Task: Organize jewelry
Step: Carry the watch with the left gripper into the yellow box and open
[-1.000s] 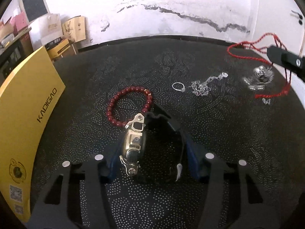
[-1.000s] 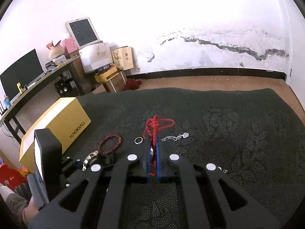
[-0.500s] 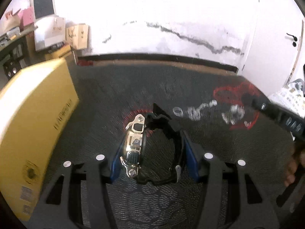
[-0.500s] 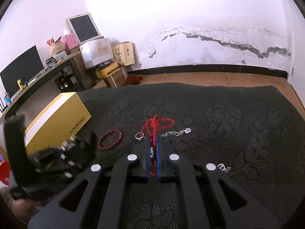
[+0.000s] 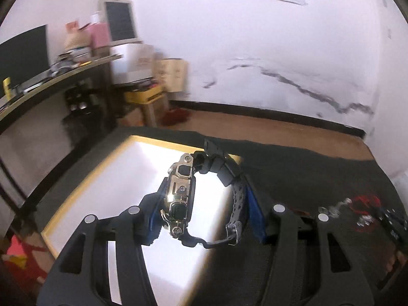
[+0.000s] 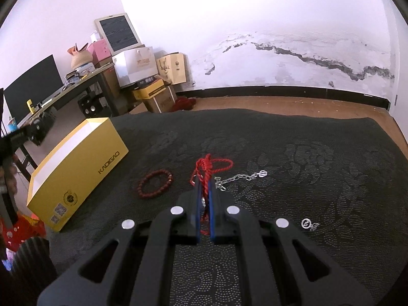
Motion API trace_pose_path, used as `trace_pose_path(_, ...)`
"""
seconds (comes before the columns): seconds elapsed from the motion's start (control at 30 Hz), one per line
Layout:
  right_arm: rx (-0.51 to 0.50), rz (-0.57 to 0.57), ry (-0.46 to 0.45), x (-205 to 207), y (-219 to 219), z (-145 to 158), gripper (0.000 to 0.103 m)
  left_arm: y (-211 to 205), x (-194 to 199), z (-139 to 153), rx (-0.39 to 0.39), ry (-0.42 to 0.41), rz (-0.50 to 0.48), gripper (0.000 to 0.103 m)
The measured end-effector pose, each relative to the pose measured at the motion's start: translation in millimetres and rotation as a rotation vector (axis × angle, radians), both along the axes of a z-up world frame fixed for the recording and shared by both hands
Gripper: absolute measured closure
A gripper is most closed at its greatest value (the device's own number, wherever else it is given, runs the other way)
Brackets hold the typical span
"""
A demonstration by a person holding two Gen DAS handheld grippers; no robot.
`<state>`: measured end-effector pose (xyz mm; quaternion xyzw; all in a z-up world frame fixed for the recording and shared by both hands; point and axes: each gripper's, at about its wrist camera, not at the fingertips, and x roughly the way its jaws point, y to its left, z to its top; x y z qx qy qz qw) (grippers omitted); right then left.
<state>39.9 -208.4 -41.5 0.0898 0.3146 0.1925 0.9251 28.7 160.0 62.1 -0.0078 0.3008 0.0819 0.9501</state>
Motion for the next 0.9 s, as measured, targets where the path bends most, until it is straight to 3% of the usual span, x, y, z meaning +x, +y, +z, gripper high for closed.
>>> trace_pose_path(0.23,-0.042,0.038,-0.001,-2,21,5,0.098,58,3,1,0.005,0.036,0.082,0.048)
trace_pose_path(0.5,-0.055,0.053,0.001,-8,43,17,0.098,84,24,-47,-0.018,0.166,0.093,0.048)
trace_pose_path(0.63,-0.074,0.065,-0.007,-13,51,26,0.098,98,31,-71,-0.104,0.272,0.081,0.048)
trace_pose_path(0.9,-0.097,0.063,-0.01,-20,57,36,0.098,104,28,-61,-0.084,0.236,0.101,0.044)
